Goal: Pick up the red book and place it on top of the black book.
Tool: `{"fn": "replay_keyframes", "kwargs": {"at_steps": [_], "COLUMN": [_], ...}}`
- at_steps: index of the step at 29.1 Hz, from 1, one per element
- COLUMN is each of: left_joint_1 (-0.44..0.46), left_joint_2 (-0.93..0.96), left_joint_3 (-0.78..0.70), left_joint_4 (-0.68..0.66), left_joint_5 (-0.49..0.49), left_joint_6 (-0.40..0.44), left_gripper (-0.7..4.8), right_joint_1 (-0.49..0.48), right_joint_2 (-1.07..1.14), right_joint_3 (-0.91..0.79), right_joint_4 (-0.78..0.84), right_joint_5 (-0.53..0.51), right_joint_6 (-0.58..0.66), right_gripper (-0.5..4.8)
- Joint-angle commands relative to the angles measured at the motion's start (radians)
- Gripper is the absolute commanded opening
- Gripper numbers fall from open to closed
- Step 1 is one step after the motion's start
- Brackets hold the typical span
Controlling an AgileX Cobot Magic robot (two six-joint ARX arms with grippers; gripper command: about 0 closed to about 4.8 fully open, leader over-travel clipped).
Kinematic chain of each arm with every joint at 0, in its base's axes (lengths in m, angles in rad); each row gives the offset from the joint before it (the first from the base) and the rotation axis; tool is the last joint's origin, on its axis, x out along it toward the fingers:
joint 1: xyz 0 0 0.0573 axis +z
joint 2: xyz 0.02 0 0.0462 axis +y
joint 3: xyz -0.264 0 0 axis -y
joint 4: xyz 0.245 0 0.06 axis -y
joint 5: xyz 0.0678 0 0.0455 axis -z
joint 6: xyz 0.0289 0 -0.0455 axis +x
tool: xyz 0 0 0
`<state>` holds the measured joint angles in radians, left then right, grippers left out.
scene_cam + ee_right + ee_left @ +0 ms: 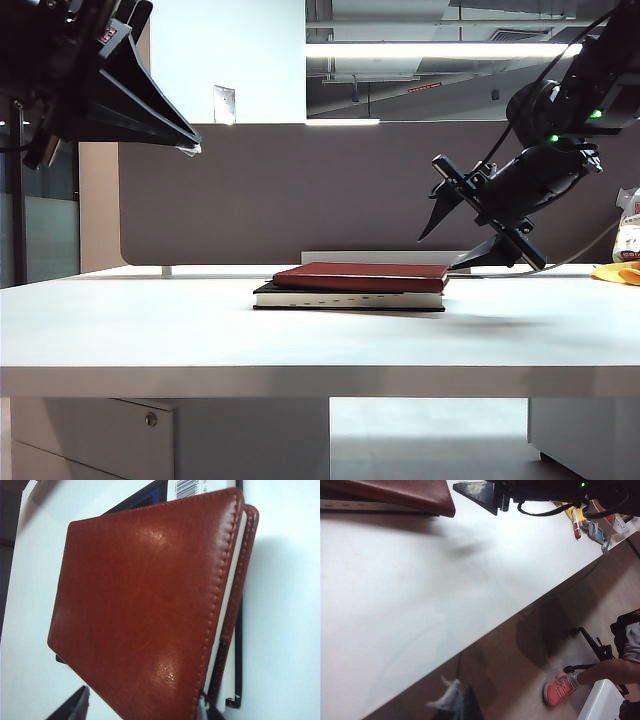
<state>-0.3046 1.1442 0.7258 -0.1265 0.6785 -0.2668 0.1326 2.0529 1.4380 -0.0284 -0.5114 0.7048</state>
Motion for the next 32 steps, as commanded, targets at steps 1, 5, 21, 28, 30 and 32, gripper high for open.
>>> {"fn": "replay_keyframes", "kwargs": {"at_steps": [1,5,21,28,30,32], "left_joint_1": [-0.001,-0.001,-0.001,-0.001,-0.001,-0.001], "left_joint_2": [-0.003,-0.003,-0.003,-0.002,-0.002,-0.002], "left_joint_3": [0.008,0.008,0.008,0.008,0.008,0.008], "left_joint_4": [0.011,0.01,0.008,0.009,0.009,0.009], "left_joint_5": [0.007,0.007,0.007,0.006,0.006,0.006], "left_joint_6": [-0.003,-0.003,-0.003,-0.002,-0.002,-0.002], "left_gripper": [-0.06,-0.06,-0.06,-0.06,-0.06,-0.06], "right_joint_1": [0.003,0.003,0.002,0.003,0.003,0.003], "right_joint_2": [-0.007,-0.007,-0.006,-0.02,-0.027,-0.034], "right_joint_3": [0.005,0.005,0.004,0.004,0.004,0.004], "right_joint_4": [0.006,0.006,-0.065,-0.206,-0.214,-0.215], "right_joint_5": [0.026,0.055,0.068,0.065,0.064,0.056], "right_joint_6": [-0.027,-0.033,-0.055,-0.154,-0.16,-0.166], "right_gripper": [2.74,2.35,-0.03,-0.03,-0.03,-0.03]}}
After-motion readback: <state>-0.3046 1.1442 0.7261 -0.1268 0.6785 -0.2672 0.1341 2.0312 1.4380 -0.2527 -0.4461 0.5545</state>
